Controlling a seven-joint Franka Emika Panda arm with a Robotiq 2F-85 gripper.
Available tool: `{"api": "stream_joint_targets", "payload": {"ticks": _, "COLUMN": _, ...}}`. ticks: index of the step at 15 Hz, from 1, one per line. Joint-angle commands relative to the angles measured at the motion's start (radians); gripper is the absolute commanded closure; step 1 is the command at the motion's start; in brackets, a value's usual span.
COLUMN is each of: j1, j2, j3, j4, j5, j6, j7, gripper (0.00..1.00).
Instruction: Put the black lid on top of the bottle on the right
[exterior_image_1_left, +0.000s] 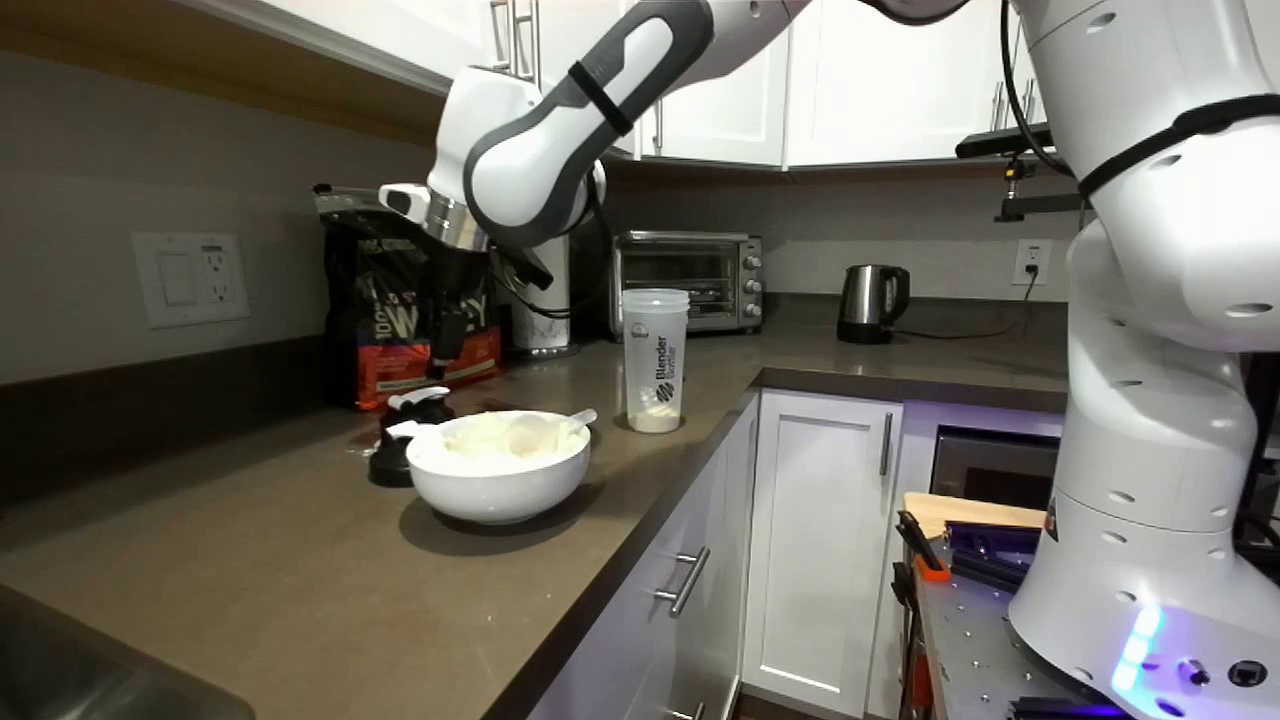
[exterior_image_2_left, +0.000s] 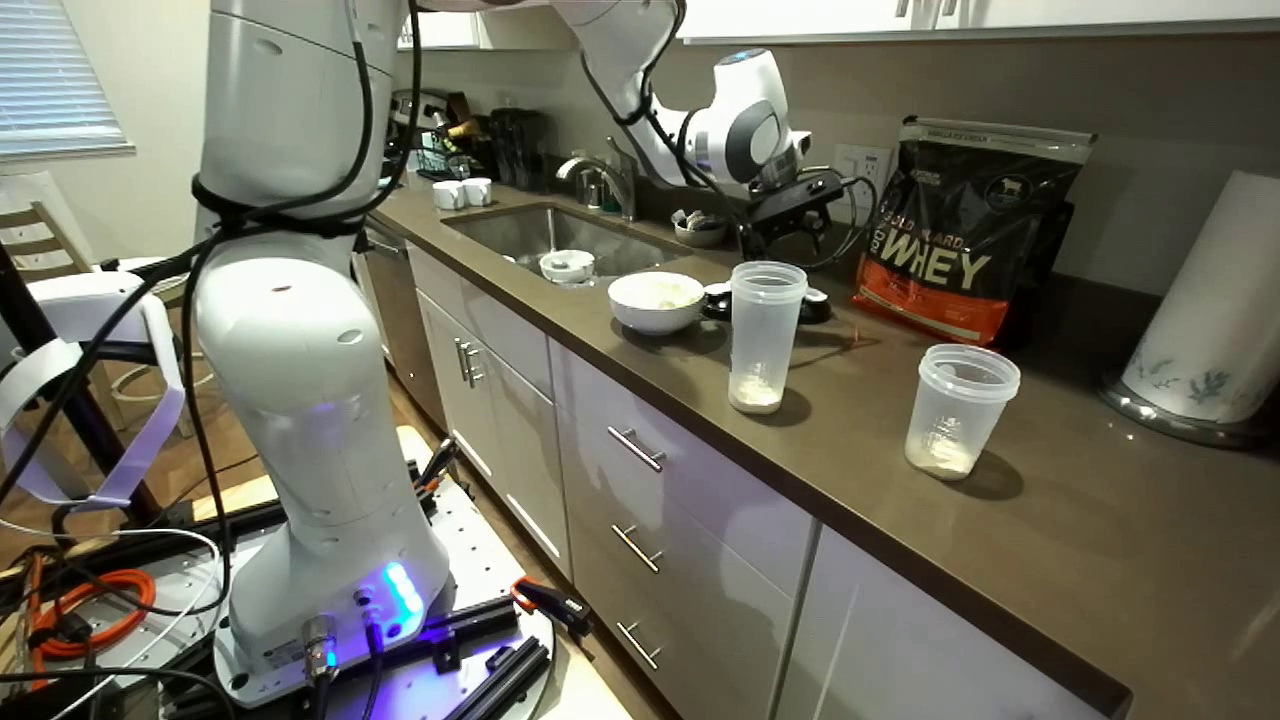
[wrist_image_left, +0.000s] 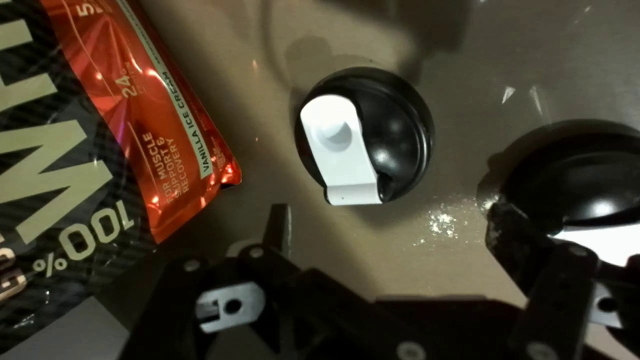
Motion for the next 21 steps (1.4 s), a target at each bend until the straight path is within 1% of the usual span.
{"api": "stream_joint_targets", "payload": {"ticks": 1, "j1": -0.026, "j2": 0.043, "j3": 0.010, "j4": 0.070, "j5": -0.015, "j6": -0.049, "j7": -0.066, "gripper": 0.00}}
{"api": "stream_joint_targets", "payload": {"ticks": 2, "j1": -0.027, "j2": 0.050, "j3": 0.009, "j4": 0.082, "j5": -0.015, "j6": -0.056, "j7": -0.076, "gripper": 0.03}}
{"api": "stream_joint_targets", "payload": {"ticks": 4, "j1": -0.032, "j2": 0.066, "j3": 0.010, "j4": 0.106, "j5": -0.011, "j6": -0.073, "j7": -0.095, "gripper": 0.01}}
{"api": "stream_joint_targets", "payload": {"ticks": 5, "j1": -0.033, "j2": 0.073, "j3": 0.009, "j4": 0.117, "j5": -0.010, "j6": -0.080, "j7": -0.103, "gripper": 0.19}}
{"api": "stream_joint_targets", "payload": {"ticks": 6, "j1": -0.032, "j2": 0.079, "j3": 0.008, "j4": 0.127, "j5": -0.011, "j6": -0.086, "j7": -0.109, "gripper": 0.17}}
{"api": "stream_joint_targets", "payload": {"ticks": 7, "j1": -0.033, "j2": 0.084, "j3": 0.008, "j4": 0.134, "j5": -0.010, "j6": -0.090, "j7": -0.114, "gripper": 0.11}}
{"api": "stream_joint_targets", "payload": {"ticks": 8, "j1": -0.033, "j2": 0.090, "j3": 0.008, "j4": 0.142, "j5": -0.010, "j6": -0.093, "j7": -0.118, "gripper": 0.18}}
{"api": "stream_joint_targets", "payload": {"ticks": 9, "j1": -0.033, "j2": 0.095, "j3": 0.008, "j4": 0.148, "j5": -0.009, "j6": -0.096, "j7": -0.123, "gripper": 0.14}}
{"api": "stream_joint_targets", "payload": {"ticks": 11, "j1": -0.034, "j2": 0.104, "j3": 0.009, "j4": 0.158, "j5": -0.008, "j6": -0.102, "j7": -0.130, "gripper": 0.23}}
{"api": "stream_joint_targets", "payload": {"ticks": 13, "j1": -0.033, "j2": 0.109, "j3": 0.008, "j4": 0.163, "j5": -0.008, "j6": -0.110, "j7": -0.136, "gripper": 0.19}}
{"api": "stream_joint_targets", "payload": {"ticks": 15, "j1": -0.034, "j2": 0.115, "j3": 0.008, "j4": 0.170, "j5": -0.007, "j6": -0.120, "j7": -0.142, "gripper": 0.20}}
{"api": "stream_joint_targets", "payload": {"ticks": 16, "j1": -0.033, "j2": 0.118, "j3": 0.007, "j4": 0.171, "j5": -0.008, "j6": -0.123, "j7": -0.142, "gripper": 0.38}}
{"api": "stream_joint_targets", "payload": {"ticks": 17, "j1": -0.034, "j2": 0.120, "j3": 0.007, "j4": 0.173, "j5": -0.008, "j6": -0.126, "j7": -0.144, "gripper": 0.30}}
{"api": "stream_joint_targets", "payload": {"ticks": 18, "j1": -0.034, "j2": 0.122, "j3": 0.007, "j4": 0.173, "j5": -0.008, "j6": -0.128, "j7": -0.146, "gripper": 0.35}}
{"api": "stream_joint_targets", "payload": {"ticks": 19, "j1": -0.034, "j2": 0.123, "j3": 0.006, "j4": 0.172, "j5": -0.009, "j6": -0.129, "j7": -0.148, "gripper": 0.38}}
{"api": "stream_joint_targets", "payload": {"ticks": 21, "j1": -0.034, "j2": 0.125, "j3": 0.005, "j4": 0.169, "j5": -0.011, "j6": -0.132, "j7": -0.152, "gripper": 0.34}}
